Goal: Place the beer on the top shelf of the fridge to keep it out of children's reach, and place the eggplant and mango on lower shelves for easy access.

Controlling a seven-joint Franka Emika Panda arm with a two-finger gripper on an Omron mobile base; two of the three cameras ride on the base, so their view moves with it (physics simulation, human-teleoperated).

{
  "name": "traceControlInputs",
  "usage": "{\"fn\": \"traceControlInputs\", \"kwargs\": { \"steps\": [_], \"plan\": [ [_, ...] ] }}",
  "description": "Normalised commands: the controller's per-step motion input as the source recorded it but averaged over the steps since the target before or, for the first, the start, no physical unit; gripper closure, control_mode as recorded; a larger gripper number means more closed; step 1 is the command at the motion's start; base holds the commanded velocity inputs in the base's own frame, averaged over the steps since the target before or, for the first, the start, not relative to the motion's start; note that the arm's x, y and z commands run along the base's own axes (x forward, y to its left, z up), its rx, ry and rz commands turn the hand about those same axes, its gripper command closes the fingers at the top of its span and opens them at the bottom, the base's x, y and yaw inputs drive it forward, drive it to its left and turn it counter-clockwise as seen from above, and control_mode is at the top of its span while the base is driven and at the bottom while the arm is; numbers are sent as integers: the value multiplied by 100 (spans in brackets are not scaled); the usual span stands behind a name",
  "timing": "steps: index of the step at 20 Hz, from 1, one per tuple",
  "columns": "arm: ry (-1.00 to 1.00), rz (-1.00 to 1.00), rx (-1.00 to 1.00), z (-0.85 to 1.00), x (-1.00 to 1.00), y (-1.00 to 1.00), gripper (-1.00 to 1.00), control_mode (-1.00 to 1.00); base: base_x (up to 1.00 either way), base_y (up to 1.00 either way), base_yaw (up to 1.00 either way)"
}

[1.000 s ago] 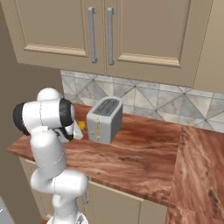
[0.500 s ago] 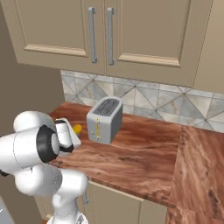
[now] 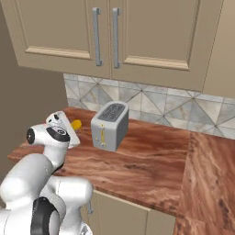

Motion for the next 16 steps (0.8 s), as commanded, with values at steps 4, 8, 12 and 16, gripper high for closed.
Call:
{"fn": "traceControlInputs", "kwargs": {
  "steps": [4, 8, 12, 16],
  "plan": [
    [0, -7, 29, 100, -36, 10, 100, -100, 0, 0, 0],
    [-13, -18, 53, 16, -70, 0, 100, -100, 0, 0, 0],
    [-14, -30, 61, 1, -76, 0, 100, -100, 0, 0, 0],
    [5, -20, 51, 59, -35, 0, 100, -100, 0, 0, 0]
  ]
}}
